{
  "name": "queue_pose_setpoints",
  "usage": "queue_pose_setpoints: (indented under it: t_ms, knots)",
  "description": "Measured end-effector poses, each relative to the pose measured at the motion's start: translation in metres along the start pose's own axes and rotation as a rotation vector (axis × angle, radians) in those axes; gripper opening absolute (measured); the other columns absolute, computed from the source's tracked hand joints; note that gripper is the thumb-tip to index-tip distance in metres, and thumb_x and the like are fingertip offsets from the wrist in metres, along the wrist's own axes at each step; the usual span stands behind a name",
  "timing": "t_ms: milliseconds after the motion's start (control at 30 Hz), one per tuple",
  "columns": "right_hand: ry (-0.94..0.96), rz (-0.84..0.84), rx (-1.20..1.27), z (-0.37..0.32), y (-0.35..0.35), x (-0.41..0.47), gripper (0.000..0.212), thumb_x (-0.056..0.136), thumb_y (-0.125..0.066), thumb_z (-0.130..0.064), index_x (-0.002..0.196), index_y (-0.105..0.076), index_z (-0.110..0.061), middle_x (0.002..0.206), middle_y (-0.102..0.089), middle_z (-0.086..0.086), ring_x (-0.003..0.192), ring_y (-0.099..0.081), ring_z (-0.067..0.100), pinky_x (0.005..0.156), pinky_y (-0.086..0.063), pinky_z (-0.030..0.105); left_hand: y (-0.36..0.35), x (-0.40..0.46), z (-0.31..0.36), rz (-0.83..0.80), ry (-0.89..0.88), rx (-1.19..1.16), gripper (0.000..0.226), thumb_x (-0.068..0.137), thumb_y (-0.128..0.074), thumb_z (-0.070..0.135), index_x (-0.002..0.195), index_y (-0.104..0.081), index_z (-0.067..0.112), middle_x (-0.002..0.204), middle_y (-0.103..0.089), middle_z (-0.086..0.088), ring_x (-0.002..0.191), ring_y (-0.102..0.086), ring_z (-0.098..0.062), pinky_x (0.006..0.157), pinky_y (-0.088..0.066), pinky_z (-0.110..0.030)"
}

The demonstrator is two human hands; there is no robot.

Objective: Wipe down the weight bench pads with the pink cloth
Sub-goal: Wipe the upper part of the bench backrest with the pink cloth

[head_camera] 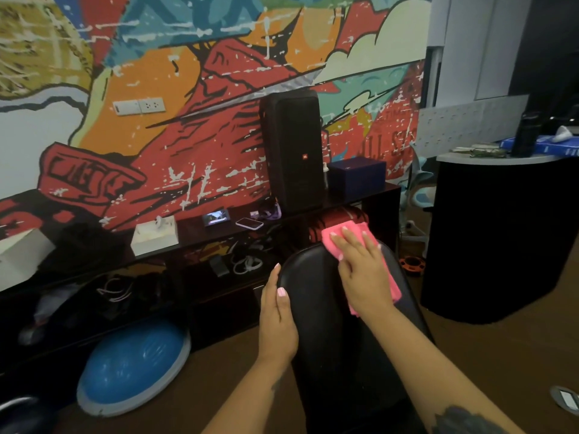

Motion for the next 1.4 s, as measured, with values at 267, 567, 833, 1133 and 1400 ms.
queue_pose_setpoints:
  t_ms: [267, 567, 833, 1133, 1400]
  knots:
    - [0.195, -0.112, -0.02, 0.048, 0.01, -0.045, 0.046, 0.09, -0.039, -0.022, 0.135, -0.044, -0.031, 0.147, -0.034, -0.014, 0.141, -0.024, 0.017, 0.116, -0.013, 0.037, -0.001, -0.002, 0.001, -0.004, 0.02, -0.027, 0.039, 0.102, -0.027, 0.034, 0.138, -0.028, 0.048, 0.148, -0.032, 0.021, 0.134, -0.028, 0.009, 0.109, -0.024, -0.012]
    - [-0.058, 0.063, 0.005, 0.032, 0.009, -0.006, 0.051, 0.087, -0.048, -0.005, 0.134, -0.048, -0.025, 0.147, -0.036, -0.006, 0.141, -0.022, 0.024, 0.115, -0.018, 0.043, -0.002, -0.001, 0.0, 0.006, 0.013, -0.024, 0.043, 0.103, -0.027, 0.034, 0.145, -0.029, 0.039, 0.151, -0.032, 0.015, 0.138, -0.028, 0.004, 0.112, -0.024, -0.016]
    - [0.208, -0.104, -0.014, 0.021, 0.002, -0.041, 0.05, 0.088, -0.042, -0.013, 0.135, -0.045, -0.029, 0.144, -0.033, -0.017, 0.14, -0.022, 0.016, 0.115, -0.012, 0.027, -0.002, -0.001, -0.003, 0.018, 0.002, -0.018, 0.043, 0.103, -0.028, 0.033, 0.146, -0.031, 0.035, 0.151, -0.034, 0.013, 0.139, -0.029, 0.002, 0.118, -0.026, -0.033]
    - [-0.011, 0.013, 0.007, 0.021, 0.007, -0.029, 0.057, 0.085, -0.052, 0.002, 0.134, -0.046, -0.026, 0.144, -0.025, -0.016, 0.142, -0.018, 0.023, 0.116, -0.016, 0.038, -0.002, -0.001, 0.004, -0.038, 0.015, -0.011, 0.038, 0.104, -0.026, 0.032, 0.14, -0.025, 0.045, 0.152, -0.03, 0.015, 0.137, -0.026, 0.004, 0.116, -0.023, -0.023]
    - [0.194, -0.143, 0.016, -0.025, -0.018, -0.049, 0.057, 0.086, -0.049, -0.003, 0.137, -0.041, -0.029, 0.144, -0.025, -0.019, 0.141, -0.011, 0.01, 0.116, -0.005, 0.031, 0.002, 0.002, -0.005, -0.061, 0.001, -0.037, 0.038, 0.103, -0.027, 0.039, 0.141, -0.028, 0.045, 0.148, -0.032, 0.017, 0.139, -0.029, 0.001, 0.118, -0.026, -0.036]
Point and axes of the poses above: each hand's wrist, its own x-axis towards the middle knuckle, its own y-axis out of the back of the hand, z = x × y, the point moved 2 cm from there along x, towards the middle knuckle
